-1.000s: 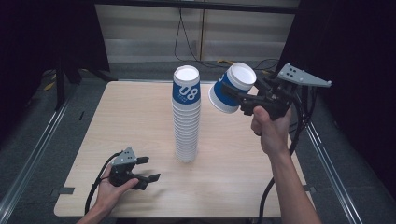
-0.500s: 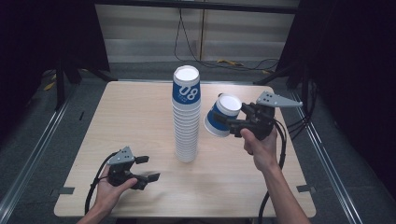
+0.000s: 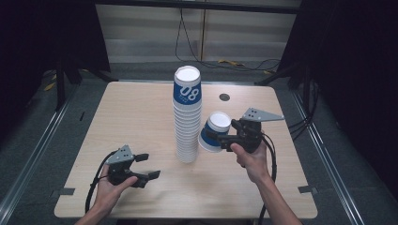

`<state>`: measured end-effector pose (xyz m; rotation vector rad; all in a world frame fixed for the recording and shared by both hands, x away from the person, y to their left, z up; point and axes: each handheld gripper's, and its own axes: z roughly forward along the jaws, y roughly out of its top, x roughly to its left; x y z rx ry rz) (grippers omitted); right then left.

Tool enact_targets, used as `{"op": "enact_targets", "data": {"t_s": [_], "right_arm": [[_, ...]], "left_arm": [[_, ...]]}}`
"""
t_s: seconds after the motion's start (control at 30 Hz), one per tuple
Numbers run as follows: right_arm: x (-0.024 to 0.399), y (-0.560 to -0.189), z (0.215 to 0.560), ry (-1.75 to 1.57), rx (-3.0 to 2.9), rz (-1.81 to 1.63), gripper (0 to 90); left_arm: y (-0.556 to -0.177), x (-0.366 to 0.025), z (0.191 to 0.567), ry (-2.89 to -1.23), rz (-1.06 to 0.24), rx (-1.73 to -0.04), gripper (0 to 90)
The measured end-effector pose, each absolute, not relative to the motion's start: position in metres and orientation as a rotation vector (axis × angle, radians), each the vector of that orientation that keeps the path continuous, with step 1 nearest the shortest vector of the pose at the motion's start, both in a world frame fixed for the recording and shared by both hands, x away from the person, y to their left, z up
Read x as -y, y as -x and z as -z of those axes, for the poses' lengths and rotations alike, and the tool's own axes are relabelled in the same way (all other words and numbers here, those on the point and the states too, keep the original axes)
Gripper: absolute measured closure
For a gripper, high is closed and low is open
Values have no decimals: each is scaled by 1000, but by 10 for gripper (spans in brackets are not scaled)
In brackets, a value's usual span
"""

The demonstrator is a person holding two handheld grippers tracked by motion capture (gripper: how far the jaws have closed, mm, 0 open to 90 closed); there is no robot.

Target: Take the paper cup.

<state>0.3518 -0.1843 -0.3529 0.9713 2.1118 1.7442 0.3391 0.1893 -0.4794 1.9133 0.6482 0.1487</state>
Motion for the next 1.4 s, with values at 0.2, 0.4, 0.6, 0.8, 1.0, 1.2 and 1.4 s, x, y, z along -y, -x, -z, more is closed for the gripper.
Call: {"op": "enact_targets", "data": {"t_s": [0.2, 0.4, 0.6, 0.8, 1.0, 1.2, 1.4], "right_arm": [[174, -349, 366, -980, -2163, -1742, 269], [172, -344, 372, -983, -2195, -1700, 269], [170, -342, 382, -974, -2202, -1719, 270], [165, -343, 393, -977, -2230, -1727, 270], [158, -340, 403, -975, -2264, -1760, 270], [153, -338, 412, -979, -2292, -1781, 272], [145, -336, 422, -979, -2347, -1769, 273]], "left_arm": [[-341, -179, 472, -1901, -152, -582, 169], [-343, -168, 460, -1933, -134, -528, 169], [-348, -151, 460, -1952, -92, -515, 168], [-344, -135, 457, -1950, -74, -465, 168], [-339, -126, 456, -1915, -32, -439, 165], [-335, -124, 456, -1907, -32, -410, 164], [-337, -122, 457, -1888, 22, -413, 156]]}}
